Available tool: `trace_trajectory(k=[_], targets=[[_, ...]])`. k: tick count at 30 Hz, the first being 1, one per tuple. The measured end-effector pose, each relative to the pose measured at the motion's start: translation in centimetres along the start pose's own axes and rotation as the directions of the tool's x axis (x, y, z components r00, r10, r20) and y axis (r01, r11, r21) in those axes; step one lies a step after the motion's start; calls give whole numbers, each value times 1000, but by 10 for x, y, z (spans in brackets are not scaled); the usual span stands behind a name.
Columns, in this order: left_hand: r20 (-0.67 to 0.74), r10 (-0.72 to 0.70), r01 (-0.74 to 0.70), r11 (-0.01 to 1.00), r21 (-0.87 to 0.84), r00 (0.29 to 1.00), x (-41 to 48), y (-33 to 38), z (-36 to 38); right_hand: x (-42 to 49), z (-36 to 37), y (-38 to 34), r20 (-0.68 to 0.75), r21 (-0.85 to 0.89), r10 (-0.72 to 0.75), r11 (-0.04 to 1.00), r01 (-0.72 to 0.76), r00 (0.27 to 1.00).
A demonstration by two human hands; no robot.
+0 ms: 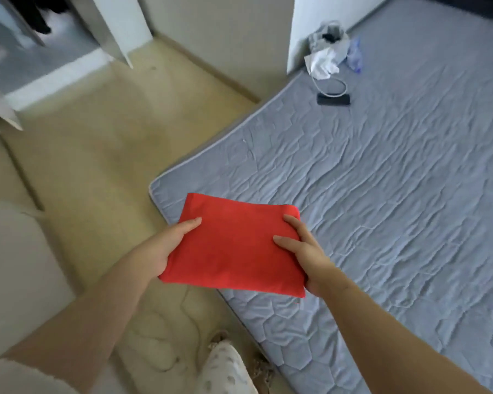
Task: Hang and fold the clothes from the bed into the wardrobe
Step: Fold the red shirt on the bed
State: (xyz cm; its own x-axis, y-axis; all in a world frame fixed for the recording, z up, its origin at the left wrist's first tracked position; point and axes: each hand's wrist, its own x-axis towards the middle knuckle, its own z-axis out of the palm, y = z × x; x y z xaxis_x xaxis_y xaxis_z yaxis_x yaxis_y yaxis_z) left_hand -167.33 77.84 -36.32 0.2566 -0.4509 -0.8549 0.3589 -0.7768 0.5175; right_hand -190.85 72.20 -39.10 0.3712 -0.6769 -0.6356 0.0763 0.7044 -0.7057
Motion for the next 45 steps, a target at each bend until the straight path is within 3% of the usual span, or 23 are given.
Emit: trace_trajectory(k=[8, 14, 18, 27, 33, 39, 45], targets=[[-220, 106, -144, 976, -163, 970, -67, 51, -103, 15, 140, -67, 210, -167, 17, 986, 19, 978], [-264, 165, -242, 924, -295, 950, -85, 99, -186, 33, 247, -113, 320, -233, -17, 968, 96, 947], [-318, 233, -337, 882, -329, 919, -70, 153, -250, 68, 335, -146, 377, -255, -79, 949, 186, 923], [-347, 294, -417, 832, -366, 890, -26, 304, -439, 168, 557, -212, 402, -343, -81, 910, 232, 912], [-373, 333, -465, 812, -354, 866, -1, 382, -535, 226, 665, -252, 500, -329, -88, 901, 283, 861], [-395, 333, -481, 793, -374, 856, 34, 453, -609, 298, 758, -283, 579, -294, -19, 927, 231, 815], [-465, 360, -541, 765, -350, 809, 72, 571, -685, 384, 868, -352, 674, -288, 13, 926, 246, 739]])
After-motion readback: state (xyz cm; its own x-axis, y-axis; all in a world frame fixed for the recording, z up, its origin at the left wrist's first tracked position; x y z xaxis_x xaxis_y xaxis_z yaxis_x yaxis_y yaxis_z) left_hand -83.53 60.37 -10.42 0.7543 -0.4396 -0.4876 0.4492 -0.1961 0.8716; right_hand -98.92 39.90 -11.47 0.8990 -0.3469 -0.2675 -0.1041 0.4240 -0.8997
